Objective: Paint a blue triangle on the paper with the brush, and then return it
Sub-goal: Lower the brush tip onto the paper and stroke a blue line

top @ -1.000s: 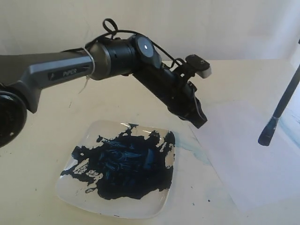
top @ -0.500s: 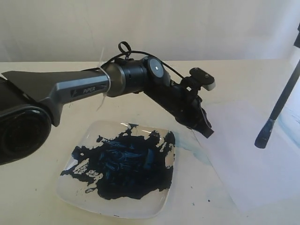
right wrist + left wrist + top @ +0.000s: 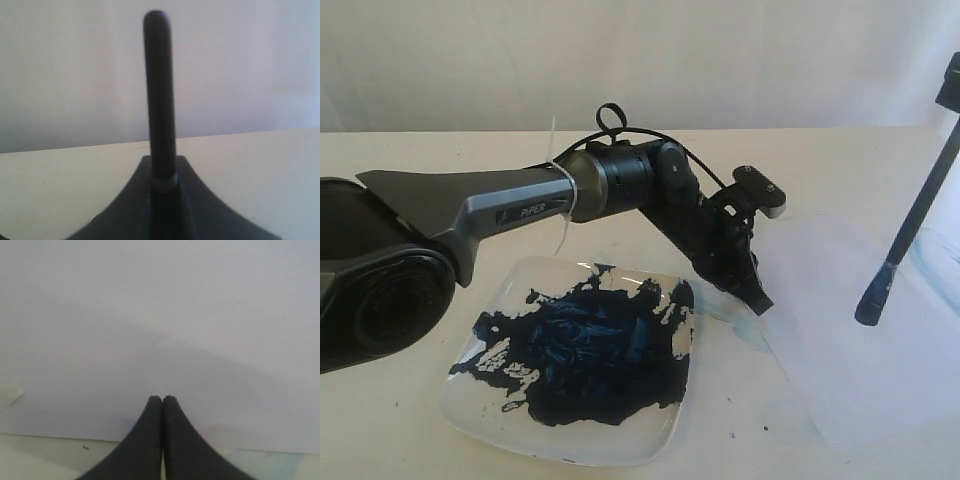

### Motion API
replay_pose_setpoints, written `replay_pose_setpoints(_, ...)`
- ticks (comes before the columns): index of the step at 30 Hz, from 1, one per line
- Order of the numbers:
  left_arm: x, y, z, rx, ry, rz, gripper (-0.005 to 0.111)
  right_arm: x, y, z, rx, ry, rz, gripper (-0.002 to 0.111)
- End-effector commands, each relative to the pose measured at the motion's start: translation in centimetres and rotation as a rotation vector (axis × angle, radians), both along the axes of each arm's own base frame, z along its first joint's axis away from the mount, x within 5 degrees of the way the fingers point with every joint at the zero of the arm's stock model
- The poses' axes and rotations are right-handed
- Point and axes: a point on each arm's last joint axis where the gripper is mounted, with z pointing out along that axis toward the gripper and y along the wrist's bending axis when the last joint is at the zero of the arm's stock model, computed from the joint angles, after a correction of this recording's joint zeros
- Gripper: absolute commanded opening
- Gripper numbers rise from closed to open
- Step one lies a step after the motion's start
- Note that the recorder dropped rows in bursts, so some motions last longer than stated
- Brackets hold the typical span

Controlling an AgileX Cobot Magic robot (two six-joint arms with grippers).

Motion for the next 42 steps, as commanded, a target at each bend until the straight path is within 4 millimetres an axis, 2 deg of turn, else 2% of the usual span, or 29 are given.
replay_pose_setpoints(1, -0.1, -0.1, 0.6, -0.013, 0.002, 0.007, 0.000, 0.1, 0.0, -0.1, -0.005, 0.002, -0.002, 0.000)
replay_pose_setpoints(7, 0.0, -0.2, 0.1, -0.012, 0.004, 0.012, 0.000, 0.3, -0.1, -0.5, -0.007, 0.017, -0.008, 0.000)
replay_pose_setpoints(10, 0.0, -0.3, -0.5, -0.013, 0.024, 0.017, 0.000, 1.3, -0.2, -1.4, 0.013, 0.060, -0.017, 0.000)
replay_pose_setpoints(13, 0.0, -0.1, -0.7, 0.011, 0.018, 0.004, 0.000, 2.1, -0.2, -1.8, -0.017, 0.022, -0.009, 0.000)
replay_pose_setpoints(17, -0.1, 0.0, -0.8, 0.021, 0.024, -0.005, 0.000, 3.3, -0.1, -1.9, 0.049, -0.068, -0.007, 0.000)
replay_pose_setpoints(25, -0.2, 0.1, -0.9, 0.032, 0.030, -0.013, 0.000, 5.2, -0.4, -3.3, 0.186, -0.053, -0.045, 0.000)
replay_pose_setpoints(30, -0.2, 0.1, -0.9, 0.032, 0.030, -0.013, 0.000, 5.3, -0.6, -3.7, 0.054, -0.080, -0.057, 0.000)
replay_pose_setpoints(36, -0.2, 0.1, -0.9, 0.032, 0.030, -0.013, 0.000, 5.9, -0.2, -3.7, 0.074, -0.161, -0.018, 0.000)
replay_pose_setpoints(42, -0.2, 0.1, -0.9, 0.033, 0.032, -0.014, 0.000, 6.8, -0.9, -5.1, 0.073, -0.094, -0.097, 0.000)
